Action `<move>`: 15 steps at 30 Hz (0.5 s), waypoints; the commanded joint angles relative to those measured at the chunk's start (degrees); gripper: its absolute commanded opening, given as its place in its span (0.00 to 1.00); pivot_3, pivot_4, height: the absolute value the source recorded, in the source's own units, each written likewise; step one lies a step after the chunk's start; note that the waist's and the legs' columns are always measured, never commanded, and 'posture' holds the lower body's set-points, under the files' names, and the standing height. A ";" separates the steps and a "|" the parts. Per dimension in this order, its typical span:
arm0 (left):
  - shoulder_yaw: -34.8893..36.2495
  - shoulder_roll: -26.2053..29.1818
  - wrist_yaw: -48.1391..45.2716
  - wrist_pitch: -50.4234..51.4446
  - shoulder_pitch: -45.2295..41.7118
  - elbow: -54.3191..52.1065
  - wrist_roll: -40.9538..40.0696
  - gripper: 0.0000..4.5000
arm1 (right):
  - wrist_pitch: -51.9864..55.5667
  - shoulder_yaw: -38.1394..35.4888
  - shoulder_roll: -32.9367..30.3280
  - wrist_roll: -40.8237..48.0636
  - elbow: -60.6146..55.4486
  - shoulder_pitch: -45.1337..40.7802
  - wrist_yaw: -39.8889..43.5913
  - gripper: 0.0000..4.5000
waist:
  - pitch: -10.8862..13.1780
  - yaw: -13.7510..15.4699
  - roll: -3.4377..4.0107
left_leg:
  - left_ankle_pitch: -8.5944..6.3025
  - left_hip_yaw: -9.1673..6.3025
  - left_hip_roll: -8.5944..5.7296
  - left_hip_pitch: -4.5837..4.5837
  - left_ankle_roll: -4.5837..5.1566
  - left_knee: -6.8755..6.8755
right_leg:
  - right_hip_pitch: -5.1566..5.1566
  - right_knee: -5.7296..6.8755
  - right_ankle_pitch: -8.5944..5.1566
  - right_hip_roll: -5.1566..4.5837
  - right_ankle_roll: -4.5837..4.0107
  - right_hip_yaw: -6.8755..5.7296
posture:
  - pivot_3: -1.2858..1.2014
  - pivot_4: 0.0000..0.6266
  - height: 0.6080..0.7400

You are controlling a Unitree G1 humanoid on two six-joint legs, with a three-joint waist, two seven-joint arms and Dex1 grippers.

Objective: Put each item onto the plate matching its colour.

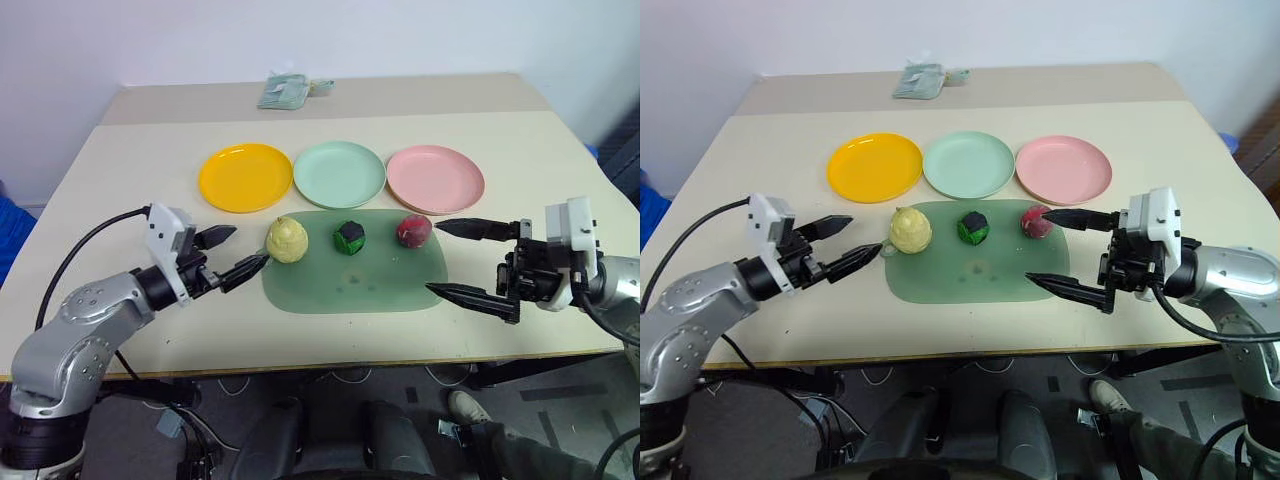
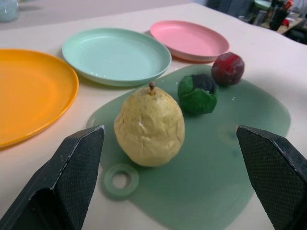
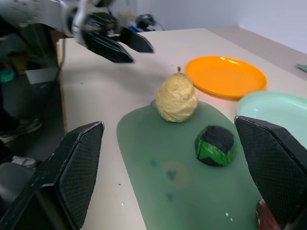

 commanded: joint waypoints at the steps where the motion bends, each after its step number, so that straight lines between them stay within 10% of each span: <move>1: -2.56 -2.37 3.86 1.76 -4.69 1.90 1.95 1.00 | -0.94 0.96 -0.04 -0.36 -0.16 -1.94 0.56 0.99 | 0.00 0.08 0.00 | 0.00 0.00 0.00 0.00 0.00 0.01 | 0.00 0.00 0.01 0.00 0.00 0.00 | 0.52 0.24 1.00; 15: -10.30 -8.41 4.55 -0.62 -11.45 10.16 11.37 1.00 | 0.66 6.37 4.50 -4.98 -0.69 -5.20 -8.99 0.99 | 0.01 0.01 -0.01 | 0.01 0.00 -0.01 -0.03 -0.05 0.00 | -0.13 0.15 0.04 0.01 0.02 0.00 | 0.52 0.24 1.00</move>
